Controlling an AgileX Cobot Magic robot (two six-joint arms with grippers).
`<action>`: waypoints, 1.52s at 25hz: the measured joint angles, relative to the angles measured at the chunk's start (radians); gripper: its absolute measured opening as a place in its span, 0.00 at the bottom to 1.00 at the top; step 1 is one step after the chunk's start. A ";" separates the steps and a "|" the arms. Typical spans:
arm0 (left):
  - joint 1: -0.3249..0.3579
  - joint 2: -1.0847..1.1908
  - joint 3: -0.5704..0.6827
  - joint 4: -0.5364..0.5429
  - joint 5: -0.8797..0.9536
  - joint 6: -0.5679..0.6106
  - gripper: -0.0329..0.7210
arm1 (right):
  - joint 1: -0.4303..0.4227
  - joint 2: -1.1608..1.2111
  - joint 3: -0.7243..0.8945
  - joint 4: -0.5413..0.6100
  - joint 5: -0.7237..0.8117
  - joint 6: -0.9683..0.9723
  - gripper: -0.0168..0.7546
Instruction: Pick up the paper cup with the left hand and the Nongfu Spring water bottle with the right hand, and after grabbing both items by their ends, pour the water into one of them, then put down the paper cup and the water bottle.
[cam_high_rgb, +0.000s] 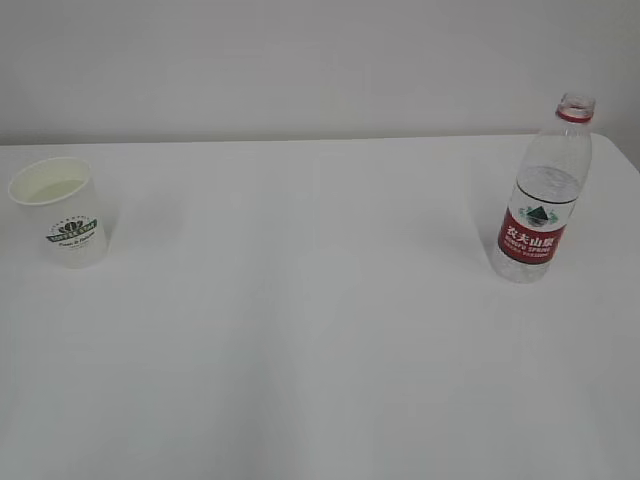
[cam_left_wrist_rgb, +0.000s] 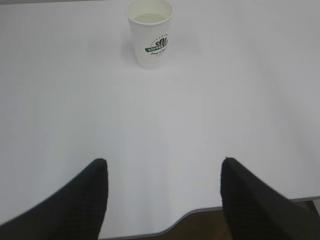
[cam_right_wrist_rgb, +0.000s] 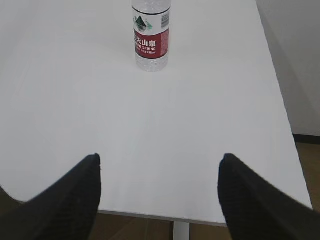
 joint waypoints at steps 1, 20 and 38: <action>0.000 0.000 0.000 0.000 0.000 0.000 0.71 | 0.000 0.000 0.000 0.000 0.000 0.000 0.74; 0.000 0.000 0.000 -0.004 0.000 0.000 0.71 | 0.000 0.000 0.000 -0.030 0.000 0.042 0.74; 0.000 0.000 0.000 -0.037 -0.002 0.000 0.67 | 0.000 0.000 0.000 -0.033 0.000 0.043 0.74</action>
